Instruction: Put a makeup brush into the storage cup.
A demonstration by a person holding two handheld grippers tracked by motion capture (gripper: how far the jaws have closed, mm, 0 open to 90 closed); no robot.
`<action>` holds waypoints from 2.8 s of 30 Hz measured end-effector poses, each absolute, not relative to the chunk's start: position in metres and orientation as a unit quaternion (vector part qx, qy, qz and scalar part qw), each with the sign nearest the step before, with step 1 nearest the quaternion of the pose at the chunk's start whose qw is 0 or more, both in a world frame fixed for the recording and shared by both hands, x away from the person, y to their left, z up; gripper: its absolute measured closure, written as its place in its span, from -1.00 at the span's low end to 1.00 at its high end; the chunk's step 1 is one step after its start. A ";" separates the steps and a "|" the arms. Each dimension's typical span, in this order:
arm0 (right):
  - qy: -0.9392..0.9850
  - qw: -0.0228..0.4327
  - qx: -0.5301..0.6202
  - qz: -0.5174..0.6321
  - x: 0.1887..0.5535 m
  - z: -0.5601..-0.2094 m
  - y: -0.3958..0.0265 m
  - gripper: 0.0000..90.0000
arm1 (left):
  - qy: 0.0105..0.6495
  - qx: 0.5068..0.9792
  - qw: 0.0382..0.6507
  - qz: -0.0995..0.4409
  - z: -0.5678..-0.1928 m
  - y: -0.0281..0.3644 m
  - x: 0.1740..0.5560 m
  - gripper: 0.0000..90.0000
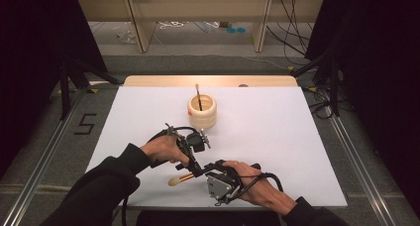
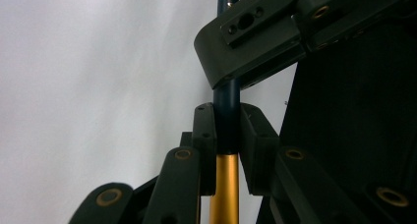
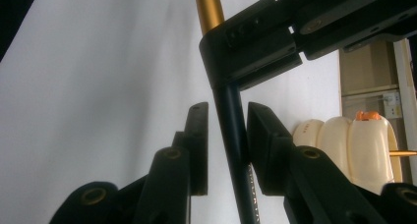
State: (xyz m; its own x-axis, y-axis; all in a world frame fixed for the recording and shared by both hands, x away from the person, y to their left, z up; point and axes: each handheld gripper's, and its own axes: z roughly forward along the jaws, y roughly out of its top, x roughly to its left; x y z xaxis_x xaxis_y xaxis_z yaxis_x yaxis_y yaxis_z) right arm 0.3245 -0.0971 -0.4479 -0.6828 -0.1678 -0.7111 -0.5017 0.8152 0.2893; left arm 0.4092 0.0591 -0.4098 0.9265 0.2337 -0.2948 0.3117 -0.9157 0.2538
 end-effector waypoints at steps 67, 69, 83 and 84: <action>0.901 0.326 -0.073 0.277 0.352 -0.430 -0.130 0.77 | 0.167 0.920 0.353 0.023 -0.373 0.109 0.405 -0.04; 0.900 0.318 -0.062 0.291 0.355 -0.428 -0.133 0.77 | 0.193 0.910 0.366 0.031 -0.374 0.112 0.403 -0.11; 0.886 0.258 0.071 0.378 0.371 -0.427 -0.156 0.77 | 0.289 0.835 0.461 0.076 -0.388 0.140 0.396 -0.44; 0.883 0.253 0.080 0.386 0.373 -0.426 -0.157 0.77 | 0.296 0.830 0.465 0.083 -0.390 0.141 0.396 -0.44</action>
